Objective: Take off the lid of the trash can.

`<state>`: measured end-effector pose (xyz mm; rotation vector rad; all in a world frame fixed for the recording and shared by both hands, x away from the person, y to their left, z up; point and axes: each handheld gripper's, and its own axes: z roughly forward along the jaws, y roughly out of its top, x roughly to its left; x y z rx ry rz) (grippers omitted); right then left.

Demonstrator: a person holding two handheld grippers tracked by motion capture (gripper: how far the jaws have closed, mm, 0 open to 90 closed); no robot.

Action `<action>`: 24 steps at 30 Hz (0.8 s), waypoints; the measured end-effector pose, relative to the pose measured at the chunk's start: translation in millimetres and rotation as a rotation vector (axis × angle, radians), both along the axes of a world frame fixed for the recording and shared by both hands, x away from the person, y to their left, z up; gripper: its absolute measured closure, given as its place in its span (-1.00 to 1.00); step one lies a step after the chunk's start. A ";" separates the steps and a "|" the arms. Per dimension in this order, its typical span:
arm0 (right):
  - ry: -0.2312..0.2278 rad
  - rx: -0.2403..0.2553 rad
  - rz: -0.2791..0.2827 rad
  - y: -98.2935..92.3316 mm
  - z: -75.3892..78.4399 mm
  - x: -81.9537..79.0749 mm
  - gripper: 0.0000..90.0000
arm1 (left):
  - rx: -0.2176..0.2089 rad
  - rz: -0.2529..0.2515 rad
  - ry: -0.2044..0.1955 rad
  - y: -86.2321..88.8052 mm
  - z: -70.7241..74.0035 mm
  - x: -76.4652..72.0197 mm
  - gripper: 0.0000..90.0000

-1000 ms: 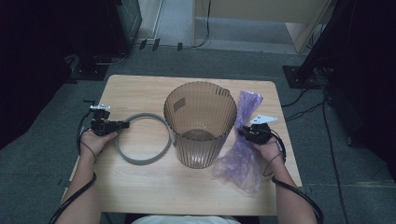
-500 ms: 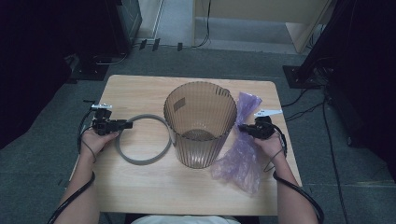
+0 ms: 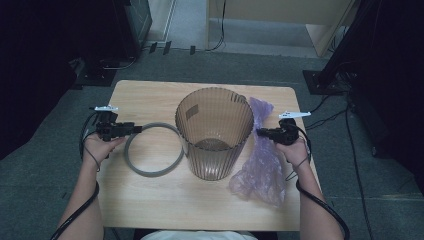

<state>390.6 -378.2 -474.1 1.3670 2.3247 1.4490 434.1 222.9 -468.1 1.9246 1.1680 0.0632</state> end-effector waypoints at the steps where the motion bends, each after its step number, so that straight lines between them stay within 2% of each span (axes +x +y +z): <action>1: -0.004 0.003 0.005 -1.0 0.8 -0.4 0.97 | -0.002 0.003 0.007 -0.8 0.8 0.1 -0.02; 4: 0.007 -0.008 0.007 -3.3 1.7 -2.2 0.97 | -0.004 -0.010 0.022 -4.6 3.2 0.3 -0.02; 9: 0.012 -0.015 -0.019 -6.7 6.1 -4.2 0.97 | -0.012 -0.037 0.031 -11.9 7.0 1.3 -0.02; 15: 0.018 0.029 -0.028 -6.5 19.2 -4.1 0.97 | -0.013 -0.064 0.043 -19.7 11.1 3.1 -0.03; 20: 0.033 0.024 -0.023 -2.4 25.2 -5.3 0.98 | -0.035 -0.084 0.036 -26.4 18.7 2.3 -0.03; 24: 0.035 0.027 -0.031 -1.4 30.1 -6.4 0.98 | -0.040 -0.112 0.046 -33.6 23.2 1.6 -0.04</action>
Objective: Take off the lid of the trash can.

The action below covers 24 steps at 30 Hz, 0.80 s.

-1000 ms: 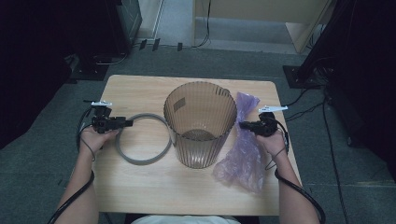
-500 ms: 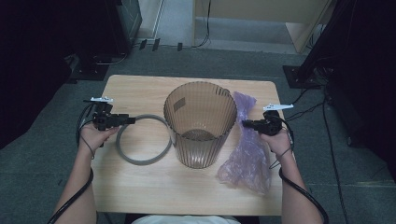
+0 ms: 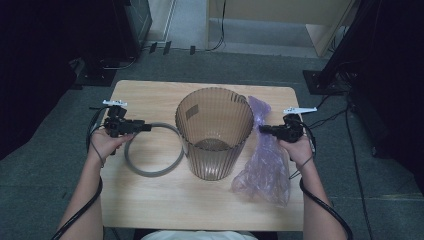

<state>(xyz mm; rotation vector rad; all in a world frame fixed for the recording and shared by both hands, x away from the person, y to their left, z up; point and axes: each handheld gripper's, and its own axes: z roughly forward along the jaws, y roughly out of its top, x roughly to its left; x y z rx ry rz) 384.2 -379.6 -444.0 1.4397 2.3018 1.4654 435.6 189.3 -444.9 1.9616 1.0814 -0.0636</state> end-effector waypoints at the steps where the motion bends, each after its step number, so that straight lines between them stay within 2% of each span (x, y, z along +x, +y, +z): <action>1: 0.002 0.002 -0.004 -0.1 1.4 -0.1 0.98 | 0.001 -0.007 0.001 -1.8 1.1 0.0 -0.04; 5: -0.002 0.029 0.011 -0.7 8.6 -1.6 0.98 | -0.007 -0.024 0.011 -9.3 5.1 -0.1 -0.06; 7: -0.003 0.028 0.014 -0.4 10.2 -1.6 0.98 | -0.002 -0.034 0.004 -12.6 7.2 -0.5 -0.06; 17: 0.018 0.048 0.016 4.0 13.5 0.2 0.98 | -0.039 -0.060 -0.016 -25.0 14.3 -2.7 -0.08; 19: 0.014 0.053 0.011 5.0 13.7 1.0 0.98 | -0.028 -0.050 -0.041 -30.9 13.4 -1.9 -0.07; 21: 0.018 0.051 0.017 7.9 13.3 4.5 0.98 | -0.010 -0.068 -0.034 -37.7 13.2 0.5 -0.07; 24: 0.020 0.034 0.029 11.4 13.6 10.4 0.98 | -0.009 -0.096 -0.029 -46.8 14.6 4.2 -0.06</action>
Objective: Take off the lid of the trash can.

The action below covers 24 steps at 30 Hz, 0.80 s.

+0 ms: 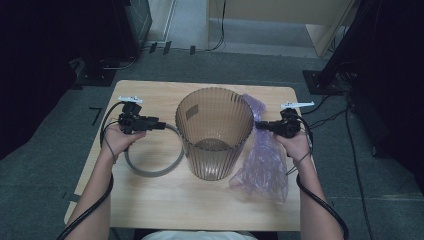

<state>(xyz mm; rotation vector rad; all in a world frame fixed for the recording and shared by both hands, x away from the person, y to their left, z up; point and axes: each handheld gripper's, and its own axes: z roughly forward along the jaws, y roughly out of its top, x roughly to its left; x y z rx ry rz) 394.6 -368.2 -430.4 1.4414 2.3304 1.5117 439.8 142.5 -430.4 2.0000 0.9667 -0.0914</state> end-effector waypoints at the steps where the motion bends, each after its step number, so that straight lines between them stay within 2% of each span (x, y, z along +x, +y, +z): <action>1: 0.001 -0.003 0.002 0.6 0.6 1.5 0.98 | 0.014 -0.008 -0.004 -2.7 1.1 1.4 -0.06; 3: 0.011 0.004 0.011 1.1 2.2 6.3 0.98 | 0.027 -0.018 -0.010 -6.7 3.9 5.1 -0.06; 8: 0.012 0.015 0.016 -2.6 5.1 9.8 0.98 | -0.018 -0.009 -0.033 -10.5 12.3 8.8 -0.05; 11: 0.008 0.030 0.016 -3.7 9.3 7.7 0.98 | -0.013 -0.009 -0.014 -13.0 14.6 9.5 -0.05; 15: -0.011 0.030 0.052 0.9 14.3 2.3 0.99 | -0.032 -0.027 -0.018 -16.2 21.0 4.1 -0.06; 19: -0.042 0.018 0.077 6.8 20.8 -3.3 0.99 | -0.034 -0.011 -0.002 -20.0 33.3 -0.9 -0.06; 24: -0.037 0.045 0.072 1.5 25.1 -7.1 0.98 | -0.025 -0.043 -0.021 -24.3 42.7 -8.9 -0.09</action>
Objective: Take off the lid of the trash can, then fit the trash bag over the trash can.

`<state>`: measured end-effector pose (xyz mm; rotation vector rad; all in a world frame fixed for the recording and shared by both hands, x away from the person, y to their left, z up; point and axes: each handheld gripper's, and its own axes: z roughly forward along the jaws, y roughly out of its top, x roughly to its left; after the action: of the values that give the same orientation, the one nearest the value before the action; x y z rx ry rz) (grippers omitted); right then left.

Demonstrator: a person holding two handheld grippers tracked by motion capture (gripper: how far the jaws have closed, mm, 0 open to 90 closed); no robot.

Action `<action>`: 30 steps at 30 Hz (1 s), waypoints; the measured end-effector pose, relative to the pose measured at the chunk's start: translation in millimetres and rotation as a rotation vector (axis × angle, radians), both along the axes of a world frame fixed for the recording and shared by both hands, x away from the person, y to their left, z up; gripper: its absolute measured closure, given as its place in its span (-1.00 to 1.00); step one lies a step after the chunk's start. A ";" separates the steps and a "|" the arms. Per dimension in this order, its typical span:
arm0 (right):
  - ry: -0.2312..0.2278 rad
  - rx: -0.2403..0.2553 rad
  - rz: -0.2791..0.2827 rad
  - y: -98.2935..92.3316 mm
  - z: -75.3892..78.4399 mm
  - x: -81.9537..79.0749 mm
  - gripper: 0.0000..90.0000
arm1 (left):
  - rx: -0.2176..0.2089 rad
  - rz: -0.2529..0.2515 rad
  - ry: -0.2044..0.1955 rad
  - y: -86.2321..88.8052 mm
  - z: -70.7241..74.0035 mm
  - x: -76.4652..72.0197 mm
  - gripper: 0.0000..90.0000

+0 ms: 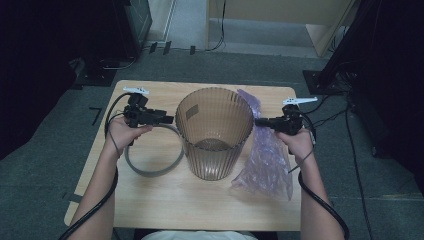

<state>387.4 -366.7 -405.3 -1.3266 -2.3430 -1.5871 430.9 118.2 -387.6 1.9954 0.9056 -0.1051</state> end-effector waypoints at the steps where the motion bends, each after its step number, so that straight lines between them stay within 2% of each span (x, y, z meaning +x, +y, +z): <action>1: -0.004 0.004 0.002 -1.2 0.5 -0.7 0.98 | 0.000 -0.002 0.001 0.0 0.8 -0.7 -0.10; 6: -0.023 -0.015 0.013 -1.7 6.3 -4.3 0.98 | 0.004 0.005 0.014 2.7 1.7 -1.9 -0.11; 11: -0.009 -0.021 0.007 0.2 14.1 -6.8 0.98 | 0.003 -0.001 0.017 1.8 4.0 -3.4 -0.12; 13: 0.009 -0.015 -0.012 0.8 16.8 -7.7 0.98 | 0.003 -0.005 0.024 1.4 5.3 -4.3 -0.12; 16: 0.016 -0.019 -0.003 3.8 22.0 -10.2 0.98 | -0.007 -0.008 0.032 1.9 9.8 -5.3 -0.12; 18: 0.014 -0.013 0.004 4.7 26.2 -11.7 0.98 | -0.021 -0.011 0.032 2.0 14.3 -6.6 -0.12; 25: 0.040 0.048 0.002 0.3 38.2 -16.5 0.98 | -0.020 -0.029 0.023 -1.4 28.9 -13.5 -0.11; 30: 0.021 0.054 0.017 0.2 49.3 -22.1 0.98 | -0.014 -0.044 0.031 -3.8 38.2 -18.5 -0.12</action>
<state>365.3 -366.5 -356.0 -1.3032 -2.2761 -1.6118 412.4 114.4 -349.4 2.0063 0.8782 -0.1676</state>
